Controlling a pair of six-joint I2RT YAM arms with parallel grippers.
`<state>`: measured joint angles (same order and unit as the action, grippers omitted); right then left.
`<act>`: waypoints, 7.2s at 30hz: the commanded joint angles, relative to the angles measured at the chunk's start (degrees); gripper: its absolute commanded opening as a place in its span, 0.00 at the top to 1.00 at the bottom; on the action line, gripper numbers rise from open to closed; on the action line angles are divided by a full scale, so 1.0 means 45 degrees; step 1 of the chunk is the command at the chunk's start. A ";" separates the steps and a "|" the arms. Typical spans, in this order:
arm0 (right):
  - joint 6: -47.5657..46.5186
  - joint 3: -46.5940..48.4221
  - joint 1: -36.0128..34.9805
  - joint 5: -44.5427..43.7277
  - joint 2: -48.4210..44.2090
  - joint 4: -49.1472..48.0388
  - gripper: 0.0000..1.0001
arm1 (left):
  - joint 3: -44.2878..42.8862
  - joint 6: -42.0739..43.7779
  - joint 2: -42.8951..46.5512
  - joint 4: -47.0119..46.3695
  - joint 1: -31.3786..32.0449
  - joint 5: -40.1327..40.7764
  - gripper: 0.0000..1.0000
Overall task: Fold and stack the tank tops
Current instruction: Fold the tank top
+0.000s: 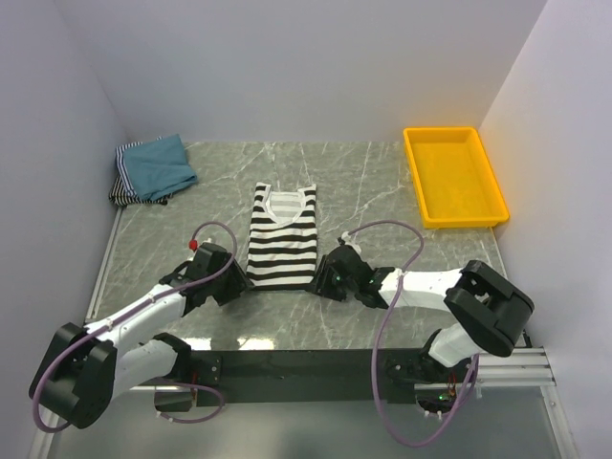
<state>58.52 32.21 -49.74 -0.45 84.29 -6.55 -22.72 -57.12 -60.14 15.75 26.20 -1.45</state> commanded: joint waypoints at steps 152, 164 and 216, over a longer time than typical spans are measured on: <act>-0.5388 0.5071 0.3378 0.1404 -0.0178 0.2902 0.53 | -0.7081 -0.1682 -0.6049 -0.4730 -0.0080 -0.1219 0.72; -0.4217 0.3312 0.3649 0.2815 0.2459 0.0752 0.55 | -0.5908 -0.1876 -0.8938 -0.7444 0.0234 -0.4168 0.85; -0.1894 0.3276 0.6345 0.3908 0.3946 -0.1588 0.56 | -0.6067 -0.1328 -0.6815 -0.4027 -0.0157 -0.2765 0.33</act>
<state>46.78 51.55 -21.37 17.69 104.60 -10.74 -52.14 -61.56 -97.49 -3.60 25.67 -16.14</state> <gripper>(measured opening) 0.439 0.639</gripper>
